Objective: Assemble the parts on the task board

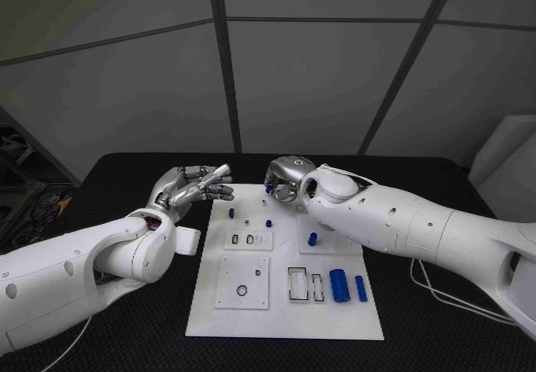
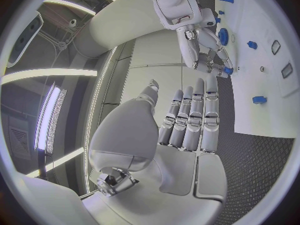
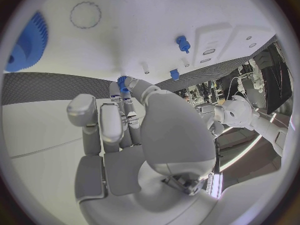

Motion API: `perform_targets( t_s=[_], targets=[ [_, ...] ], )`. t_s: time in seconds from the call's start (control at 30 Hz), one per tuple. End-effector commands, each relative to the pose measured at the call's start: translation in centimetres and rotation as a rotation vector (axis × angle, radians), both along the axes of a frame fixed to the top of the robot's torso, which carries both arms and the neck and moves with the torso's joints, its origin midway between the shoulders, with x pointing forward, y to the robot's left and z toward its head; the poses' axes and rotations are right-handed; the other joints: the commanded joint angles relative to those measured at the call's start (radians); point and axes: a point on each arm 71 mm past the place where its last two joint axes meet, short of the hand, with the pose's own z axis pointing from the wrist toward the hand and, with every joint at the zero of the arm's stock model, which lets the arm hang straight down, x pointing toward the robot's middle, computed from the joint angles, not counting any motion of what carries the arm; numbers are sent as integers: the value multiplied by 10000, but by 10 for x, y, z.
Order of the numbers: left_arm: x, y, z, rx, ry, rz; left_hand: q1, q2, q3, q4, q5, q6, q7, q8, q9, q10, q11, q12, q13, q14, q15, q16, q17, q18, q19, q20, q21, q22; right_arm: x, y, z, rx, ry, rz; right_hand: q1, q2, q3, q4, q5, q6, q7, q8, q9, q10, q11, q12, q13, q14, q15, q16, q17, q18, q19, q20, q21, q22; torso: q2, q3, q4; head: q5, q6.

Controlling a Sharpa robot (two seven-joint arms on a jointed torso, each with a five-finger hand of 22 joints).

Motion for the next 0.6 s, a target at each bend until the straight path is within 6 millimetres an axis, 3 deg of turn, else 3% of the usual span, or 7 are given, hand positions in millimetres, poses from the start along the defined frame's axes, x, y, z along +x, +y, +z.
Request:
perform_targets(
  t_s=[0.03,0.33,0.47,0.6],
  targets=[
    [0,-2,2,-12,-93,-157,-1,107,-48,-26,-13,21,28,-34,-9,12,77,-48,-9,-43,25,-51,9,-140,-27,38,31,-3,1,1,-2,-340,278,35,-106,-29,34,43,-51,22,60,-51,9,-51,49,-70,-17,418,-26,50,11,-201,-26,8,41,16,0,4,-12,11,-18],
    [0,-2,2,-17,-87,-177,-1,107,-48,-26,-13,21,28,-34,-9,12,77,-48,-9,-43,25,-51,9,-140,-27,38,31,-3,3,2,-2,-276,165,-121,-226,-94,43,106,-174,-205,133,-169,-35,-288,123,-113,-51,396,33,78,6,-179,-130,47,1,-92,-4,-2,-2,25,-11],
    [0,-2,2,-21,-76,-194,2,111,-51,-31,-14,23,30,-42,-11,13,79,-58,-11,-47,27,-63,16,-140,-34,40,28,-5,4,2,-2,-256,122,-214,-379,-224,-5,205,-718,-599,232,-197,-121,-646,226,-110,-69,342,125,16,-121,-143,-274,130,-90,-275,-1,-5,-6,25,-2],
    [0,-2,2,-21,-64,-205,3,113,-51,-32,-13,23,31,-44,-12,13,80,-60,-11,-47,27,-65,18,-140,-35,41,28,-5,5,3,-2,-268,132,-229,-429,-301,-53,251,-898,-811,250,-189,-163,-914,284,-110,-73,318,170,-3,-179,-112,-380,183,-171,-424,-1,-5,-18,36,-7]
  ],
)
